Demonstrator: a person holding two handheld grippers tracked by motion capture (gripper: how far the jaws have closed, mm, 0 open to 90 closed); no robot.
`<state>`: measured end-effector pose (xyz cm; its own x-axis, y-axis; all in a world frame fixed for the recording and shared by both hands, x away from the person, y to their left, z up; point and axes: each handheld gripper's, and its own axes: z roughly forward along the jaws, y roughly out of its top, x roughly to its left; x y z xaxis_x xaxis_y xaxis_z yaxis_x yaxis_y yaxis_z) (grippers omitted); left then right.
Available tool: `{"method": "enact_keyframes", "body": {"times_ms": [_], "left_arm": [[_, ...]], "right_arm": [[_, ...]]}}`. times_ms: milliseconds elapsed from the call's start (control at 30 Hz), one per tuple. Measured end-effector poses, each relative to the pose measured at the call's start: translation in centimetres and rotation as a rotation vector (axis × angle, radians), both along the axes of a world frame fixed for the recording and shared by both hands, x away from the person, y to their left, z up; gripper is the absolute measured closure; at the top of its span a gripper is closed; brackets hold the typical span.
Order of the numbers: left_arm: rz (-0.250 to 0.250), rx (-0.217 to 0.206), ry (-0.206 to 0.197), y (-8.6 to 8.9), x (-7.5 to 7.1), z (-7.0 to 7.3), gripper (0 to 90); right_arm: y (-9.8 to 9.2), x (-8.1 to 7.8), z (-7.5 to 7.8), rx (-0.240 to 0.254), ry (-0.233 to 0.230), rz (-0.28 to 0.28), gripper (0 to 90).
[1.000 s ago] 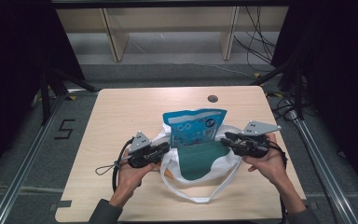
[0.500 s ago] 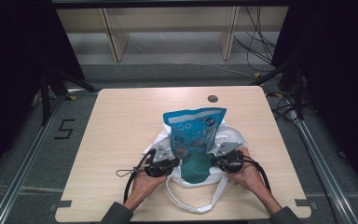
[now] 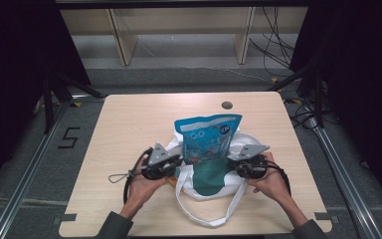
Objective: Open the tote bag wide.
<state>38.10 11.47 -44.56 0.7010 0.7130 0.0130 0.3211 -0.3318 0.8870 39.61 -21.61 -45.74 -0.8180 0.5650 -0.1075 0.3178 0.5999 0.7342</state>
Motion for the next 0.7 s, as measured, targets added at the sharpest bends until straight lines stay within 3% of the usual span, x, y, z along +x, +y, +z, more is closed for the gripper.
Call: {"method": "enact_keyframes", "body": {"times_ms": [33,133,167,200,300,333,367,467,533,633,700], "left_arm": [[0.034,-0.015,-0.003,0.5,0.4,0.5,77.8],[0.057,-0.019,0.029,1.5,2.0,0.4,77.8],[0.088,0.002,0.032,1.6,2.6,0.0,77.9],[0.086,0.02,0.038,1.8,3.3,-0.4,78.1],[0.082,0.016,0.052,1.8,5.1,-1.1,78.2],[0.089,-0.001,0.056,1.7,5.4,-1.3,78.2],[0.087,0.009,0.059,1.3,6.0,-1.4,78.3],[0.084,0.081,0.054,0.8,7.4,-1.6,80.4],[0.09,0.095,0.093,0.8,9.0,-2.4,82.5],[0.107,0.052,0.167,0.8,10.5,-4.1,84.0],[0.107,0.062,0.211,1.0,11.0,-4.9,84.5]], "right_arm": [[-0.2,0.0,0.4,0.007,-0.005,-0.001,83.5],[-1.2,0.2,2.6,0.104,-0.044,-0.023,83.1],[-1.4,0.2,3.1,0.097,-0.076,-0.041,83.2],[-1.7,0.2,3.6,0.067,-0.13,-0.083,83.2],[-1.9,0.8,4.1,0.064,-0.162,-0.104,83.2],[-1.9,1.1,3.9,0.069,-0.146,-0.105,83.2],[-1.8,1.2,3.7,0.073,-0.125,-0.112,83.0],[-0.8,1.5,2.5,0.048,-0.099,-0.082,83.1],[0.0,1.8,1.5,0.041,-0.079,-0.065,83.3],[0.7,2.1,0.3,-0.019,-0.069,-0.066,84.3],[0.8,2.1,-0.7,-0.046,-0.043,-0.061,85.8]]}}
